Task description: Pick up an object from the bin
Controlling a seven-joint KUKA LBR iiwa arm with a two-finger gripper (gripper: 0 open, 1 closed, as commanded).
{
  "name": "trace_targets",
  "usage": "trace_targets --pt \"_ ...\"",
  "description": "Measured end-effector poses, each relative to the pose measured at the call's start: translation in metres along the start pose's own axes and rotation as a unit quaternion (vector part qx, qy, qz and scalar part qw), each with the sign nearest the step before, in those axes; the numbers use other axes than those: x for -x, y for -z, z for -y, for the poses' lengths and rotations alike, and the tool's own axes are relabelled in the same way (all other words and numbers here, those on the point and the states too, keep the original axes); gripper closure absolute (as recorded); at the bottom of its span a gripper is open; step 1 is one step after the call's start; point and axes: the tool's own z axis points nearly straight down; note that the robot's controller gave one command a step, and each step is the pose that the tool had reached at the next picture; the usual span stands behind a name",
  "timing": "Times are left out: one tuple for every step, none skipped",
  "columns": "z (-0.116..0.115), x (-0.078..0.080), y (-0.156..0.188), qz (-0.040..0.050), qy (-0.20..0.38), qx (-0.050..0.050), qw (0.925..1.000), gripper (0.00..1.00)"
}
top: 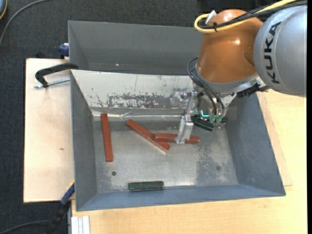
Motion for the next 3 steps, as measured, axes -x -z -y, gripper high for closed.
trace_targets --pt "-0.058 0.002 -0.162 -0.0020 -0.060 0.000 0.9982 0.00" --pt "-0.049 0.028 -0.127 0.0036 -0.090 0.001 0.9960 0.00" --pt "-0.067 0.015 -0.129 -0.0008 -0.169 0.000 0.9857 0.00"
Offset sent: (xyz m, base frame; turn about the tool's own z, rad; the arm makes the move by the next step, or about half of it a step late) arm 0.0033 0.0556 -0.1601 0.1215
